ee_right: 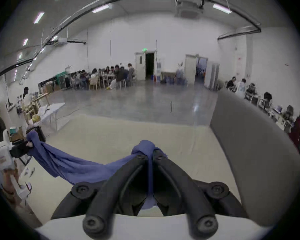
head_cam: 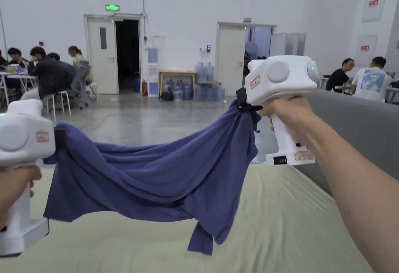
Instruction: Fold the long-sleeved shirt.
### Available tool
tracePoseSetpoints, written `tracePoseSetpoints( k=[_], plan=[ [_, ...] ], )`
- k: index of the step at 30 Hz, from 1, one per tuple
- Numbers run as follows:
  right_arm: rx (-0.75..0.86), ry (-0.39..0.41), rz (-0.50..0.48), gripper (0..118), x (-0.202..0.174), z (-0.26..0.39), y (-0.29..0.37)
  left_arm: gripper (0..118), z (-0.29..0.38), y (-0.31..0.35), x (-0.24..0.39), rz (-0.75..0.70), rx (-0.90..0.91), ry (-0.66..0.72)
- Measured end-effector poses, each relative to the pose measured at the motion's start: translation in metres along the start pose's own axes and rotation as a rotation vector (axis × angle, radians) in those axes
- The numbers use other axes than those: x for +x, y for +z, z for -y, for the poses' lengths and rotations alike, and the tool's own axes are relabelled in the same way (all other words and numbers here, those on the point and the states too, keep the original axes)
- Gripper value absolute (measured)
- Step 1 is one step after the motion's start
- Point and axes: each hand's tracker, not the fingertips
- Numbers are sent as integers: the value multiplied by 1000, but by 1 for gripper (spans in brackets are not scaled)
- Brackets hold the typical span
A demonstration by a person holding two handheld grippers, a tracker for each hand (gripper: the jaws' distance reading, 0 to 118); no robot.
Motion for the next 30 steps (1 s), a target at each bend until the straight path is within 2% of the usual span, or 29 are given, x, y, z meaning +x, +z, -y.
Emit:
tracePoseSetpoints(
  k=[2,5,8,10,14,18,21,23,27,30],
  plan=[
    [19,-49,27,5,4,-22,-1,5,-28,-17,2,0,-3,19],
    [40,-82,2,5,9,-33,-7,5,-44,-31,-2,3,-6,124],
    [20,-76,20,5,12,-16,-24,5,-30,-44,2,2,-14,88],
    [-13,-88,35,5,16,9,-43,5,-6,-55,5,-21,-42,24],
    [-112,-156,10,5,19,80,-85,5,57,-82,2,-25,-113,27],
    [-240,-202,8,5,17,168,-123,5,136,-97,1,-28,-232,-35],
    [-317,-205,1,5,17,217,-140,5,179,-106,-9,-17,-290,15],
    [-322,-214,1,5,17,235,-135,5,193,-98,-14,-8,-300,30],
    [-264,-259,-54,5,16,256,-80,5,204,-51,-28,21,-250,33],
    [-198,-205,-88,5,11,288,-18,5,233,9,-40,84,-191,40]
  ],
)
